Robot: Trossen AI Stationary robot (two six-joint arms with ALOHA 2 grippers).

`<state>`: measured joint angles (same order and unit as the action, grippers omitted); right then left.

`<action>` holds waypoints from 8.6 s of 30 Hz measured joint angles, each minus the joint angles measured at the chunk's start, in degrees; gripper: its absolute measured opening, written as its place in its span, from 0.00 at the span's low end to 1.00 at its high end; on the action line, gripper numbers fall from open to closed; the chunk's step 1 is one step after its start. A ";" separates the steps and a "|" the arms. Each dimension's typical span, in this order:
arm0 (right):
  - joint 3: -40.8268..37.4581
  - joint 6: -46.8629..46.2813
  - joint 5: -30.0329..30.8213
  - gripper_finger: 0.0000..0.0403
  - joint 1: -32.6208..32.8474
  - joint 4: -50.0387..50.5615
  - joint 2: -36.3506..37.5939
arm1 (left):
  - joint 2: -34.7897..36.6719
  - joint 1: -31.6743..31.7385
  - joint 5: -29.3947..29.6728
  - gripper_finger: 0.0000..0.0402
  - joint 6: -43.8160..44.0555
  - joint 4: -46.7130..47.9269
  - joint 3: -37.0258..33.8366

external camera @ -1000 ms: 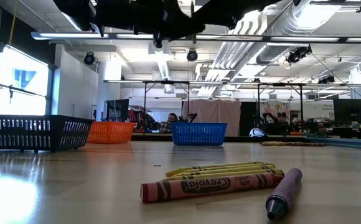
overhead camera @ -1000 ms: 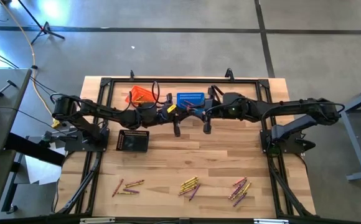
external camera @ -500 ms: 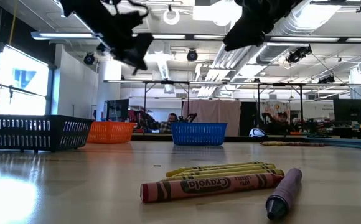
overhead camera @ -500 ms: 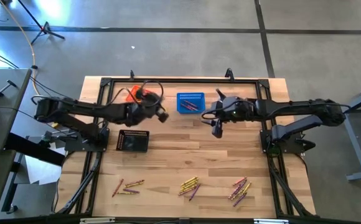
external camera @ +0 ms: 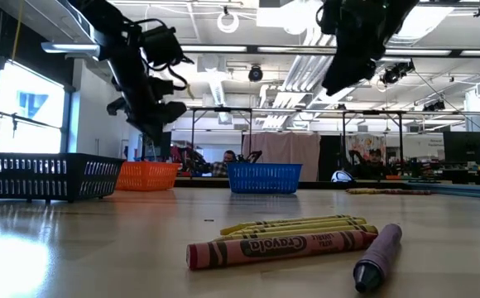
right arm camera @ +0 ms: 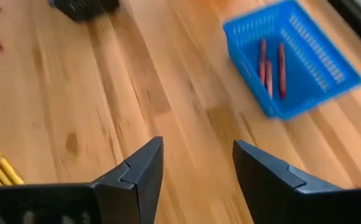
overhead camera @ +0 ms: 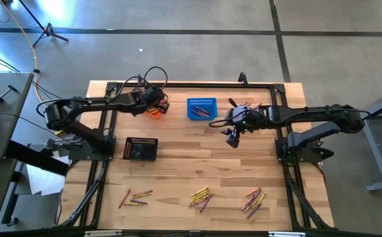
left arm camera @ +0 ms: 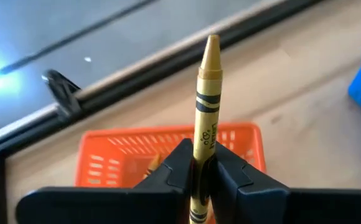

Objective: Sort crayons
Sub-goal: Put the yellow crayon into the orange bin, then put the red crayon into the blue bin, then put the yellow crayon into the orange bin

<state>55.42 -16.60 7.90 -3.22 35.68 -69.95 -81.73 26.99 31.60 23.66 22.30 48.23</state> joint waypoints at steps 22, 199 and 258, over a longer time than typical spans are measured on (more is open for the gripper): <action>0.01 2.57 6.58 0.45 -18.63 19.31 -5.38 | -0.23 -8.29 -53.54 0.21 -6.16 -28.84 -0.04; 0.04 61.69 -1.32 0.05 -35.07 11.57 -31.77 | -0.25 -27.00 -24.95 0.21 -28.41 -44.56 -0.02; 4.22 42.34 -19.92 0.00 -6.67 -24.41 -3.80 | -10.18 -24.38 -17.22 0.41 -32.78 -58.31 -0.02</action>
<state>59.64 25.74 -12.01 -9.89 11.26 -73.76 -91.91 2.61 14.38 -9.12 -36.01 48.21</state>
